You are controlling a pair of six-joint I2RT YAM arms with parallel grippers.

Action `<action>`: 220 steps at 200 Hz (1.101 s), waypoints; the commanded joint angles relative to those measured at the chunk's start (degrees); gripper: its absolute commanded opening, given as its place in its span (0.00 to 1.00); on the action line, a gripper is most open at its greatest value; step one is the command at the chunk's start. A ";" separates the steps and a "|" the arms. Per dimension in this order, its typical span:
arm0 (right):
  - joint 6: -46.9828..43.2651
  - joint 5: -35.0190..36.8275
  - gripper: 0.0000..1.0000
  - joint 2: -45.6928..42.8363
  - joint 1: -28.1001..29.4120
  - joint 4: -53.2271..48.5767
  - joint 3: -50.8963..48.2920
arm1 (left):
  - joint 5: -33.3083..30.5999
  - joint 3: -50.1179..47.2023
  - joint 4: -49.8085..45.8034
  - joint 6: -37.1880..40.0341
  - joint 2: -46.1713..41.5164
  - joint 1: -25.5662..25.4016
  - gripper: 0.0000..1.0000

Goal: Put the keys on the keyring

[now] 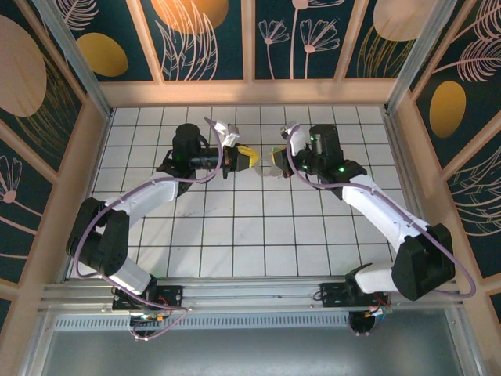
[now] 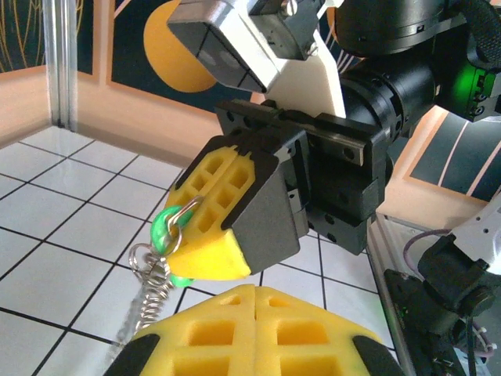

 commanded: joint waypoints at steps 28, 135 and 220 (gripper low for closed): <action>-0.65 0.38 0.00 3.10 0.82 0.07 3.57 | -1.54 -1.95 3.78 -0.28 -2.41 0.00 0.00; -2.58 -1.40 0.00 20.75 -0.72 -2.74 18.91 | -15.47 -10.13 12.23 -8.24 -10.51 5.26 0.12; 0.25 -6.01 0.00 34.63 -3.80 -1.86 27.22 | -17.57 -10.87 9.42 -7.69 -13.21 5.72 0.14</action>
